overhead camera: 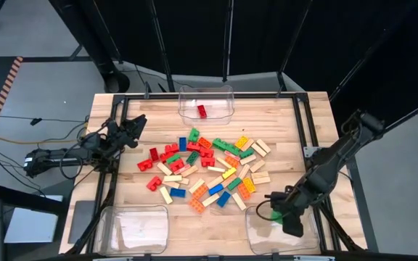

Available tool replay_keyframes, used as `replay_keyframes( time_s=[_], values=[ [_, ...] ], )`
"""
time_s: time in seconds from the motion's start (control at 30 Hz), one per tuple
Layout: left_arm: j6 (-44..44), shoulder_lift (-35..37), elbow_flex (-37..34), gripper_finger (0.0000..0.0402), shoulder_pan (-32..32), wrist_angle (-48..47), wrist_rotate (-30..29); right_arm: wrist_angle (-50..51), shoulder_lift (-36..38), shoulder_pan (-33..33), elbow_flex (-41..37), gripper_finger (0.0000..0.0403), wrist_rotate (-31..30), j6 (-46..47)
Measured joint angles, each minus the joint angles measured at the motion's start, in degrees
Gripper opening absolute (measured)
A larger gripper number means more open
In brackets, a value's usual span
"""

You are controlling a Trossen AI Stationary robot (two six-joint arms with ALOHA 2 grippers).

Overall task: Sort blocks by size
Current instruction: Put the 2-stud green game piece into the bottom right transparent bin, then put the white block into the bottom left transparent bin

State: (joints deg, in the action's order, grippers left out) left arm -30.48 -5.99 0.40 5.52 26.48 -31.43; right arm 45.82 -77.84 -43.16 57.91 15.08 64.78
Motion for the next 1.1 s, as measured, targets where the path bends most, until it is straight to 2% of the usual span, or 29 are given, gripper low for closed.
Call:
replay_keyframes(
  time_s=[0.07, 0.13, 0.23, 0.37, 0.47, 0.53, 0.67, 0.77, 0.87, 1.1],
  values=[
    [-0.07, -0.01, 0.0, 0.0245, -0.01, 0.0, 0.0, 0.16, -1.07, -0.02, 0.0, 0.0303, 0.26, 1.6],
    [-0.15, 0.0, 0.01, 0.0245, -0.01, 0.02, 0.01, 0.07, -1.81, 0.07, 0.0, 0.035, 2.12, 2.62],
    [-0.18, 0.0, 0.01, 0.0245, -0.01, 0.0, 0.0, 0.01, -1.52, 0.92, 0.0, 0.0378, 5.52, 3.4],
    [-0.2, 0.01, 0.02, 0.0245, 0.0, -0.63, 0.01, 2.84, 2.13, 4.92, 1.3, 0.0361, 5.05, 2.35],
    [-0.22, -0.01, 0.0, 0.0245, 0.0, -0.72, 0.06, 9.66, 5.65, 10.21, 3.29, 0.0337, 0.29, -1.92],
    [-0.21, -0.01, 0.0, 0.0245, 0.0, -0.73, 0.12, 14.76, 8.04, 15.03, 5.03, 0.0323, -5.27, -5.45],
    [-0.22, -0.01, 0.0, 0.0245, 0.0, -0.72, 0.19, 22.83, 11.52, 26.89, 6.95, 0.0307, -20.38, -14.69],
    [-0.24, -0.01, 0.01, 0.0245, -0.01, -0.72, 0.77, 27.84, 11.38, 37.35, 6.91, 0.0304, -26.37, -19.54],
    [-0.25, 0.0, 0.01, 0.0245, -0.01, -0.72, 1.58, 28.12, 9.45, 46.88, 5.78, 0.0306, -27.7, -25.22],
    [-0.51, -0.01, 0.01, 0.0245, -0.01, -0.72, 1.72, 14.58, 4.79, 61.98, -1.54, 0.0308, -25.21, -39.07]
  ],
)
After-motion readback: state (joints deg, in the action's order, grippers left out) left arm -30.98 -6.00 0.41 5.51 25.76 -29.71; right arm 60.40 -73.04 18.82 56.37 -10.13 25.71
